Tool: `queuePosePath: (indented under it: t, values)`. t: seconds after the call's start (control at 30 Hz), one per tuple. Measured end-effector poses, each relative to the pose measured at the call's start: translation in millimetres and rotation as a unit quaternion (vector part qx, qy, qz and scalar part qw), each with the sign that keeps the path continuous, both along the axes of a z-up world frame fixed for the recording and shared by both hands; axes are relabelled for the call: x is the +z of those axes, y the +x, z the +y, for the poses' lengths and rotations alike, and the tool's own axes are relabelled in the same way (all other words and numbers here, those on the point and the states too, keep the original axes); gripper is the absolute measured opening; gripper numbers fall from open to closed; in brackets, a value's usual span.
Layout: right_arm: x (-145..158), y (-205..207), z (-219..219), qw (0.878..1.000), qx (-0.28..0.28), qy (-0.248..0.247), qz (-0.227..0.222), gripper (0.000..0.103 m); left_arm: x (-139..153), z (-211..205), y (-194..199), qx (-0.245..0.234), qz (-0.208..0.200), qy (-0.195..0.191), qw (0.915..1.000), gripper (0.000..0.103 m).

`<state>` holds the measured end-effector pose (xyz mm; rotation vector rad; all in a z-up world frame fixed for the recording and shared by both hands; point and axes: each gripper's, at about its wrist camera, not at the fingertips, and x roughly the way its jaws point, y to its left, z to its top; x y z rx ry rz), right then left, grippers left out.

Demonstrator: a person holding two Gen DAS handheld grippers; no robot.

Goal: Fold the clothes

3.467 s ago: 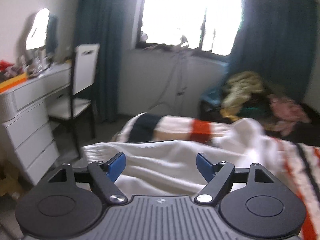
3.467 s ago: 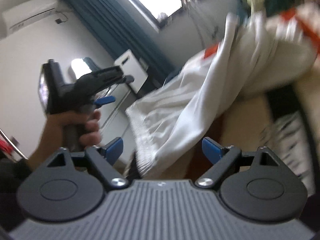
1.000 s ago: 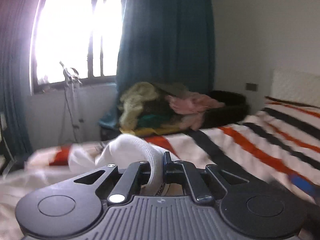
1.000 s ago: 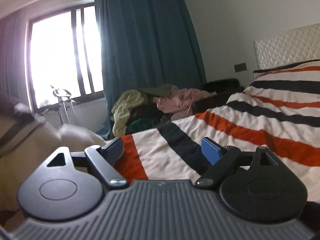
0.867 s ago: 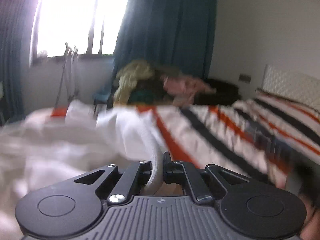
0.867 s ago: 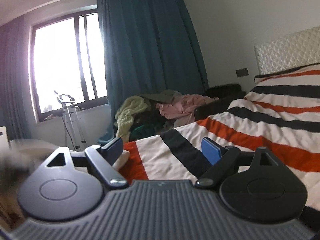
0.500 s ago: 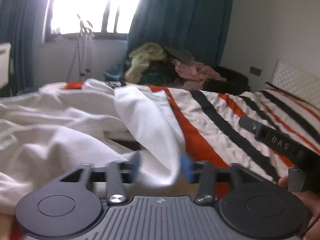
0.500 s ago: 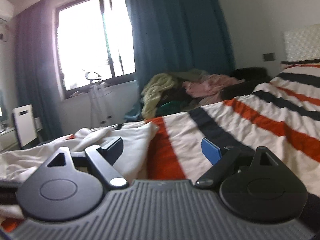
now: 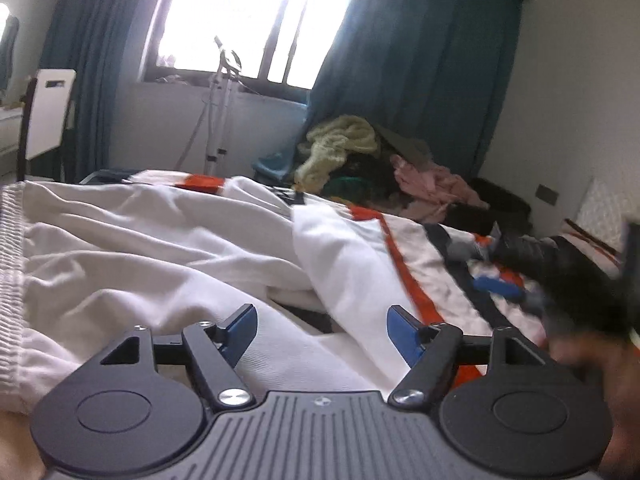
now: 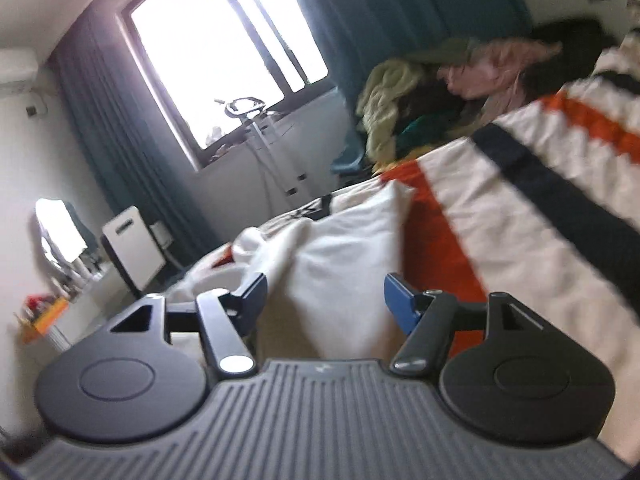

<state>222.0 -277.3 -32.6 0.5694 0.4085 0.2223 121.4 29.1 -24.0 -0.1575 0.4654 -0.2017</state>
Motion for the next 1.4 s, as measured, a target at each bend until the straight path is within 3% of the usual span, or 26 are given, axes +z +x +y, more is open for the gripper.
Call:
queuePosePath:
  t: [0.17,0.33,0.4,0.5,0.57,0.67,0.87,0.97,1.07,1.23,1.4]
  values:
    - [-3.4,114.0,11.0,0.992,0.044,0.104,0.049,0.066,-6.0,10.9,8.0,0.045,-0.052,0.053,0.9962,0.077]
    - [-11.2,206.7,58.5,0.993,0.06,0.044,0.09,0.064,-20.8,28.7,38.8,0.048,-0.047,0.038,0.997,0.078]
    - [-17.0,233.6,73.6,0.991,0.068,0.026,0.109,0.052,-27.6,39.0,53.8,0.06,-0.041,0.029,0.9969,0.078]
    - [-24.2,259.3,89.6,0.989,0.073,-0.005,0.129,0.045,-40.6,52.7,75.5,0.078,-0.009,0.008,0.9969,0.078]
    - [-24.8,265.6,96.9,0.988,0.067,-0.042,0.135,0.018,-49.3,59.3,86.0,0.081,0.015,-0.012,0.9965,0.078]
    - [-14.5,258.9,94.5,0.99,0.051,-0.064,0.114,0.008,-55.5,57.7,94.4,0.095,0.026,0.014,0.9951,0.078]
    - [53.2,202.3,48.6,0.996,-0.046,-0.076,0.012,0.006,-56.8,63.0,95.7,0.11,0.045,-0.013,0.9929,0.077]
    - [84.5,159.9,6.0,0.99,-0.106,-0.09,-0.031,0.006,-52.7,60.4,92.7,0.102,0.052,-0.009,0.9934,0.077]
    - [97.4,110.9,-39.9,0.981,-0.154,-0.108,-0.054,0.006,-45.3,52.9,83.8,0.093,0.047,0.004,0.9945,0.077]
    - [74.9,35.3,-104.7,0.97,-0.217,-0.103,-0.036,0.006,-35.0,32.7,63.9,0.074,0.04,0.031,0.9959,0.077]
    - [11.3,-41.7,-162.7,0.963,-0.261,-0.034,0.05,0.007,-29.6,9.0,39.8,0.049,0.033,0.068,0.996,0.078]
